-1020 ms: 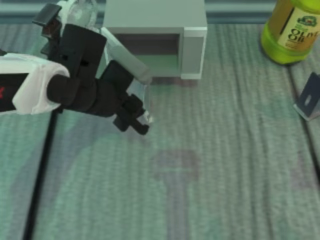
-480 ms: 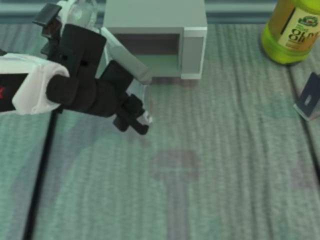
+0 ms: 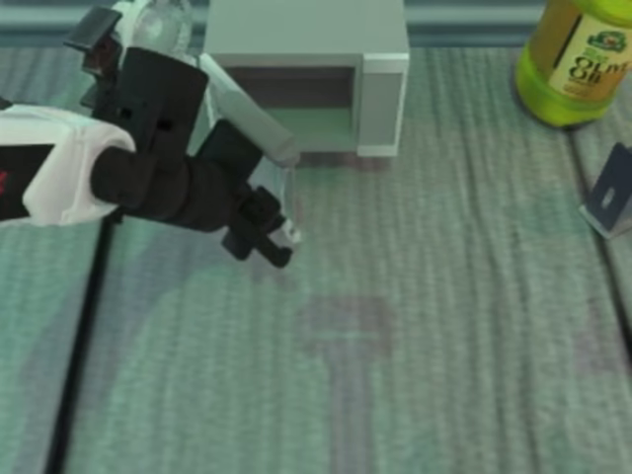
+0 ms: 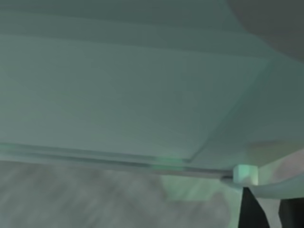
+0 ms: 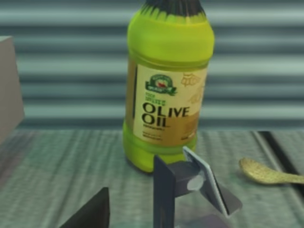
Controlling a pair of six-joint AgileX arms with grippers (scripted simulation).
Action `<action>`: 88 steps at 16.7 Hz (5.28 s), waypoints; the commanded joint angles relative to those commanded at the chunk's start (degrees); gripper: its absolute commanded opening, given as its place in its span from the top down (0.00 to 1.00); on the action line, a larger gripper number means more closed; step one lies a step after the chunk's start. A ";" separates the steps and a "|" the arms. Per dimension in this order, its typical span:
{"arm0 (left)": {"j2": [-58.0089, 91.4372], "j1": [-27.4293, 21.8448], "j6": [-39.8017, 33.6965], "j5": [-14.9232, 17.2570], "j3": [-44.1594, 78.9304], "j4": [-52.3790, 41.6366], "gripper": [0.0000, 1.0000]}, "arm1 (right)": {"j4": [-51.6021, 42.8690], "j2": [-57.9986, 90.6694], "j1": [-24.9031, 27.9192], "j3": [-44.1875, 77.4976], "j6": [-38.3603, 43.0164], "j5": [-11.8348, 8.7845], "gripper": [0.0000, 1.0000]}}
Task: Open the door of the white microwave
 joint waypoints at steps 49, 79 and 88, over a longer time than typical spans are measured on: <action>-0.62 3.23 6.96 4.29 -0.01 -2.59 1.00 | 0.00 0.00 0.00 0.00 0.00 0.00 0.00; -0.65 4.90 10.97 6.77 0.23 -4.52 1.00 | 0.00 0.00 0.00 0.00 0.00 0.00 0.00; -0.65 4.90 10.97 6.77 0.23 -4.52 1.00 | 0.00 0.00 0.00 0.00 0.00 0.00 0.00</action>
